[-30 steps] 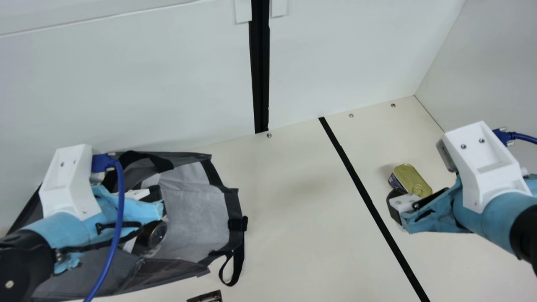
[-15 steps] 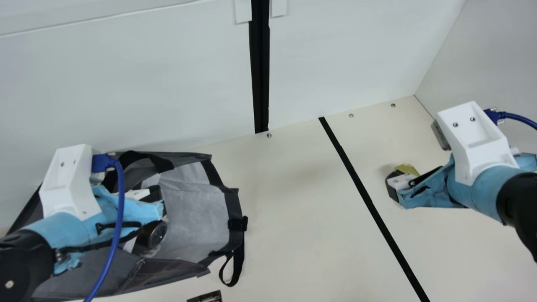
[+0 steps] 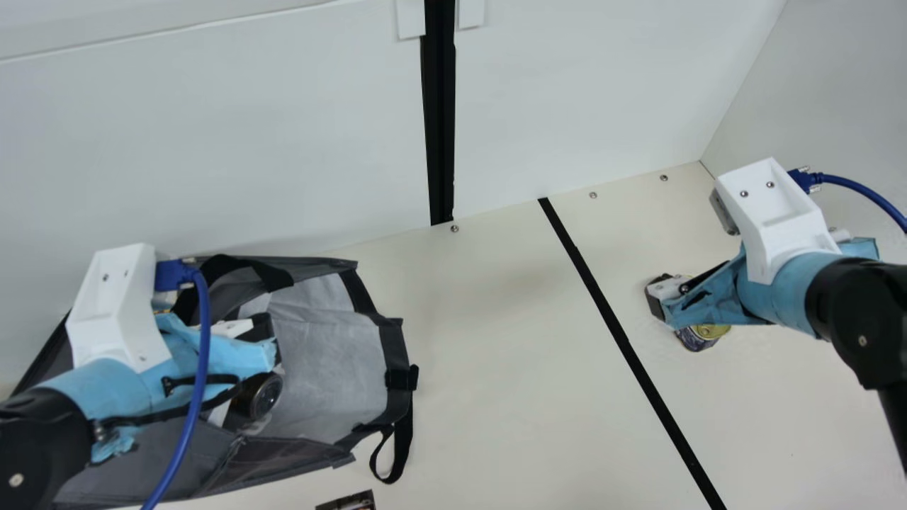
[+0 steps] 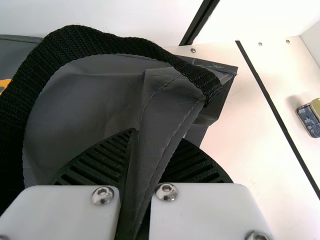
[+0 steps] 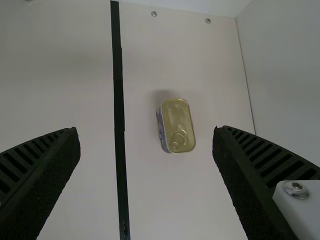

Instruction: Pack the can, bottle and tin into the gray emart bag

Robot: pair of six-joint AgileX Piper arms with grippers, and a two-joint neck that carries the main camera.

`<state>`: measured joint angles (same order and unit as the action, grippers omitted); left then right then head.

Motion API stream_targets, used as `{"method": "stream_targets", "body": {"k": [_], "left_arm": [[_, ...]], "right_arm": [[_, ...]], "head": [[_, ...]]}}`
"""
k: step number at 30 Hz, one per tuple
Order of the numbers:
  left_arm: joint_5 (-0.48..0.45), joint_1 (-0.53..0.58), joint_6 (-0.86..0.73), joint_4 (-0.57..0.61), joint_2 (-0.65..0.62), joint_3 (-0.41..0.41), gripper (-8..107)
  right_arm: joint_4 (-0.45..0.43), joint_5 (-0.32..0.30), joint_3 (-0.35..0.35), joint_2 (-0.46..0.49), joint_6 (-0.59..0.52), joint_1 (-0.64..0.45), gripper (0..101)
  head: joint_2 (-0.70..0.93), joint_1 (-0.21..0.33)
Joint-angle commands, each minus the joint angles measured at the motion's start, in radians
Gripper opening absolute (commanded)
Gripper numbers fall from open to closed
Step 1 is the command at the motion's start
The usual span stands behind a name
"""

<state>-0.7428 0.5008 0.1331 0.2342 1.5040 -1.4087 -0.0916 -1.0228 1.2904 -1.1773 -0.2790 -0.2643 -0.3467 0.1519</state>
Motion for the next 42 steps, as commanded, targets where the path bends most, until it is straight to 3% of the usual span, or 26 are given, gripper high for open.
{"method": "stream_targets", "body": {"k": [1,42], "left_arm": [[0.0,0.0,0.0,0.0,0.0,0.0,10],[0.0,0.0,0.0,0.0,0.0,0.0,10]], "right_arm": [[0.0,0.008,-0.002,-0.012,-0.007,-0.006,91],[0.091,0.16,-0.058,-0.253,-0.264,-0.202,91]], "head": [[-0.002,0.023],[-0.002,0.023]]}}
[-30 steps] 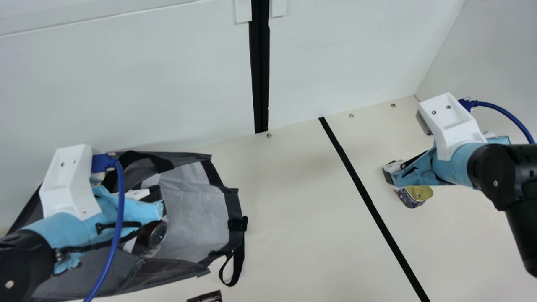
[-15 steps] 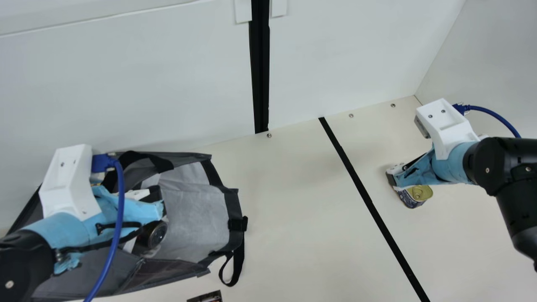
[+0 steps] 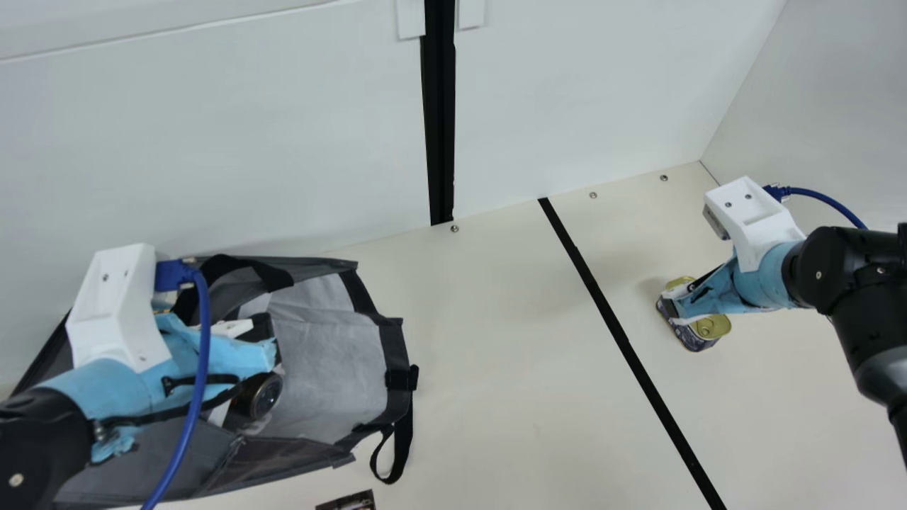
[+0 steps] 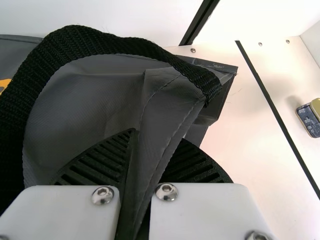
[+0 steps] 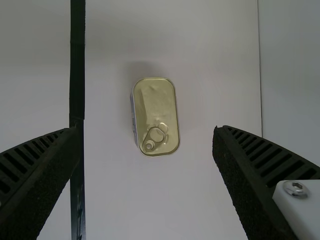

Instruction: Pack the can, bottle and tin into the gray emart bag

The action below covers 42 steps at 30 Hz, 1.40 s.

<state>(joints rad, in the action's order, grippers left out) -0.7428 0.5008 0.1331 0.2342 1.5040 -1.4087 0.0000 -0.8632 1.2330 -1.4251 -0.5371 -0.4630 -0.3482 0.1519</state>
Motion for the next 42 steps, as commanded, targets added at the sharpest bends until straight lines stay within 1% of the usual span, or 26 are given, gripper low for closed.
{"method": "stream_targets", "body": {"k": [1,14,22,32,42], "left_arm": [[0.0,0.0,0.0,0.0,0.0,0.0,10],[0.0,0.0,0.0,0.0,0.0,0.0,10],[0.0,0.0,0.0,0.0,0.0,0.0,10],[0.0,0.0,0.0,0.0,0.0,0.0,10],[0.0,0.0,0.0,0.0,0.0,0.0,10]], "right_arm": [[0.002,0.003,-0.001,-0.011,-0.012,-0.008,91],[0.047,0.028,0.005,-0.101,-0.078,-0.061,91],[0.069,0.035,0.021,-0.159,-0.105,-0.077,91],[0.084,0.038,0.044,-0.232,-0.12,-0.087,91],[0.077,0.051,0.06,-0.304,-0.118,-0.087,91]], "head": [[-0.001,0.023],[-0.001,0.023],[-0.001,0.023],[-0.001,0.023],[-0.001,0.023]]}}
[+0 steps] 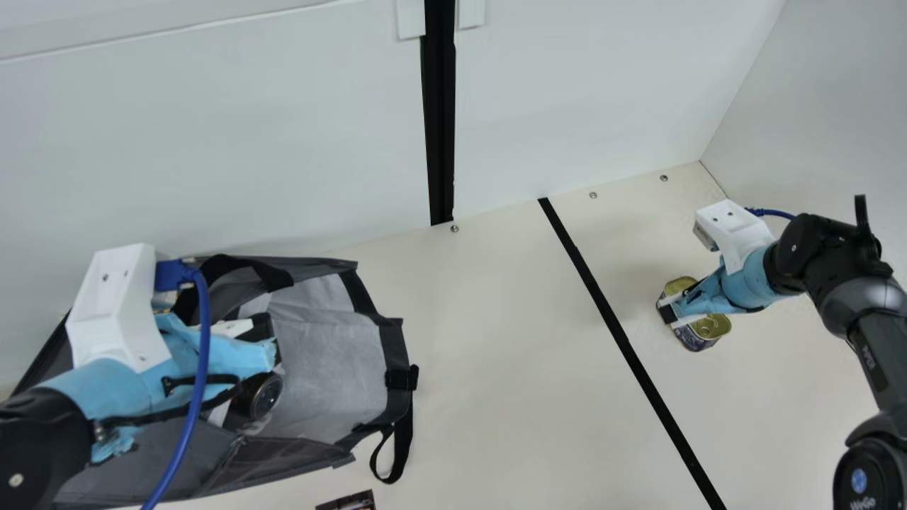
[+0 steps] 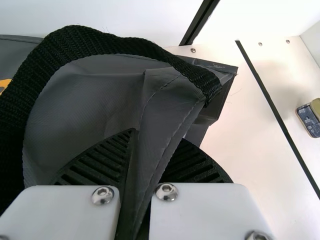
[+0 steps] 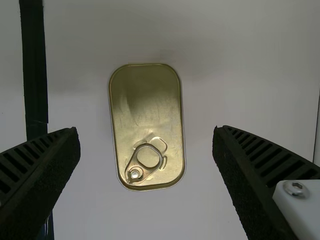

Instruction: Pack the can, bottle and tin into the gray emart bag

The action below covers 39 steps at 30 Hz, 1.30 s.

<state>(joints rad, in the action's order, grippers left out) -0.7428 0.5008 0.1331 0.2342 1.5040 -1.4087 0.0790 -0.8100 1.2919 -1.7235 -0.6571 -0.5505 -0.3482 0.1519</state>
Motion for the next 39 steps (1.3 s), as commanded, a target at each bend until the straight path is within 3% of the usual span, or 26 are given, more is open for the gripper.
{"method": "stream_targets", "body": {"k": [1,24,37,39], "left_arm": [[0.0,0.0,0.0,0.0,0.0,0.0,10],[0.0,0.0,0.0,0.0,0.0,0.0,10],[0.0,0.0,0.0,0.0,0.0,0.0,10],[0.0,0.0,0.0,0.0,0.0,0.0,10]], "right_arm": [[-0.004,0.0,0.002,-0.012,0.004,0.001,91],[-0.052,0.044,0.013,-0.139,0.05,0.018,91],[-0.033,0.033,0.025,-0.148,0.032,0.019,4],[-0.026,0.029,0.026,-0.142,0.025,0.02,0]], "head": [[-0.001,0.023],[-0.001,0.023],[-0.001,0.023],[-0.001,0.023]]}}
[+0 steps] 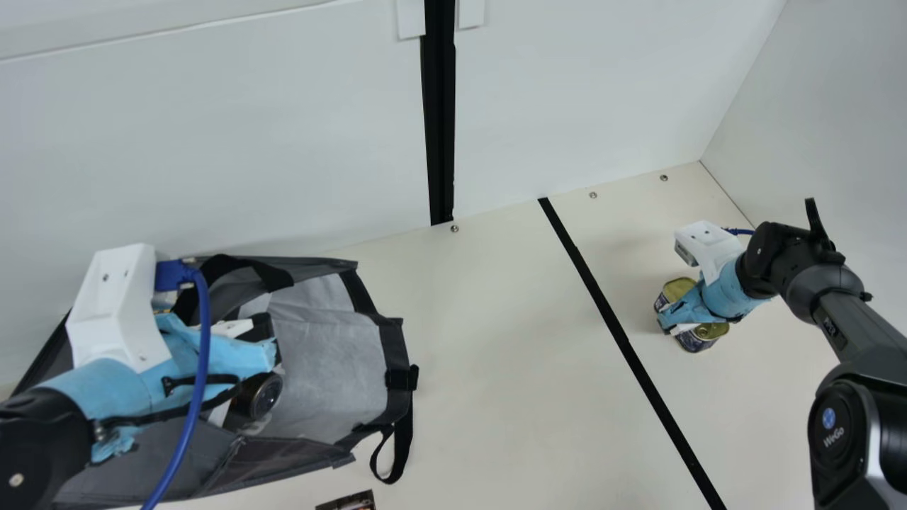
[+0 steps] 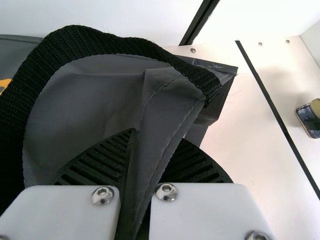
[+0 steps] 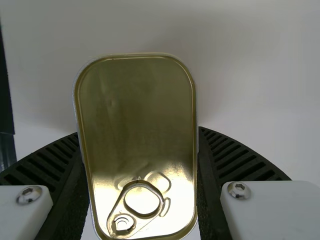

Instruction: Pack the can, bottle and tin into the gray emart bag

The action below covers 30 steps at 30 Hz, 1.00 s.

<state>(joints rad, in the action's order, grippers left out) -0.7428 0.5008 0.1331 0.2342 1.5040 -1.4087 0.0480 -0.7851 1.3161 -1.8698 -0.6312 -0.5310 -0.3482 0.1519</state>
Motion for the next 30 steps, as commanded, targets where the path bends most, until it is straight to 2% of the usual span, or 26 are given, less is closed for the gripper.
{"method": "stream_targets", "body": {"k": [1,11,30], "left_arm": [[0.0,0.0,0.0,0.0,0.0,0.0,10],[0.0,0.0,0.0,0.0,0.0,0.0,10],[0.0,0.0,0.0,0.0,0.0,0.0,10]], "right_arm": [[0.008,0.002,0.002,0.008,-0.004,0.002,0],[0.038,-0.016,-0.006,0.062,-0.032,0.021,0],[0.06,-0.037,-0.067,0.188,-0.046,0.092,0]], "head": [[-0.001,0.023],[-0.001,0.023],[-0.001,0.023]]}}
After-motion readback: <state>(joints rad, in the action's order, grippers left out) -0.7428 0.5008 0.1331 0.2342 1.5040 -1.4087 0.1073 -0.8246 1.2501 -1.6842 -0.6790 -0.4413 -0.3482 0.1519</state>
